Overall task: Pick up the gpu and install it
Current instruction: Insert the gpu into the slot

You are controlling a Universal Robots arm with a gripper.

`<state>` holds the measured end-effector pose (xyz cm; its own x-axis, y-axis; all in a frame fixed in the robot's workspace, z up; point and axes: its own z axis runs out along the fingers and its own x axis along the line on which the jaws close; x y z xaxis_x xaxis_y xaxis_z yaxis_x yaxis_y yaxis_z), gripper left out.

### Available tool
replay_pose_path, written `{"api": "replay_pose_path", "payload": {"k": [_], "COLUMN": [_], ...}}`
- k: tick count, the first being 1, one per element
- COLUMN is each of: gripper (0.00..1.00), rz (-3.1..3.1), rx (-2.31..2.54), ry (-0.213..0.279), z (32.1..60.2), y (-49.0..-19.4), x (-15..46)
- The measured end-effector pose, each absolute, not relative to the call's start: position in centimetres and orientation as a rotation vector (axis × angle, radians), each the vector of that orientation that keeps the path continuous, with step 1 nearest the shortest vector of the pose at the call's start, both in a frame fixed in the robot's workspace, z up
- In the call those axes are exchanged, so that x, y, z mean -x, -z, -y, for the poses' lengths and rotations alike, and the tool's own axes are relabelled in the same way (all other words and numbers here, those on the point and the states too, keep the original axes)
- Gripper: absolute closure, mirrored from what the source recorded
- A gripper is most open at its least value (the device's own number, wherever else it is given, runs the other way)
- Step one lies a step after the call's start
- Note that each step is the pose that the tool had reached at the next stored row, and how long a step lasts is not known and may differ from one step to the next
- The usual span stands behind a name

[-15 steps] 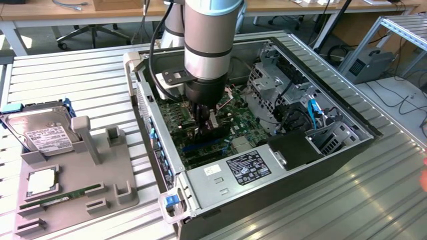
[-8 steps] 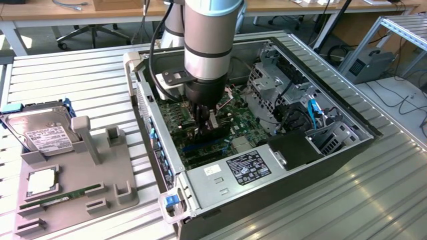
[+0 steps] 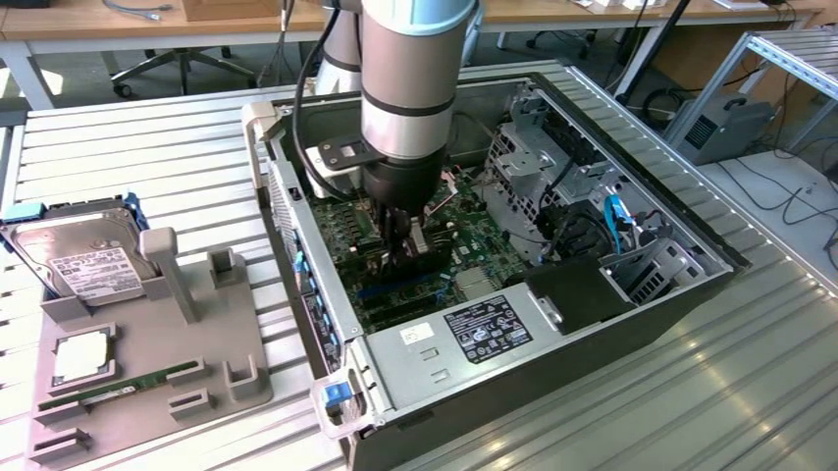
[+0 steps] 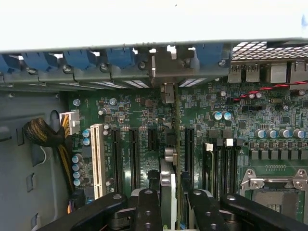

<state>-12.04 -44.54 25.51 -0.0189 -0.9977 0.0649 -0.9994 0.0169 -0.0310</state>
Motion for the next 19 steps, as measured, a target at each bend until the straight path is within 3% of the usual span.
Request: {"api": "replay_pose_path", "payload": {"k": [10,13,14,19], "gripper": [0.73,0.66,0.60,0.60], "rz": [2.223,2.223,2.223,2.222], "rx": [-2.183,-2.183,-2.183,-2.183], "ry": [-0.105,-0.105,-0.105,-0.105], "z": [44.54,44.54,44.54,44.54], "y": [-25.40,-25.39,-25.42,-25.60], "x": [12.04,12.04,12.04,12.04]}}
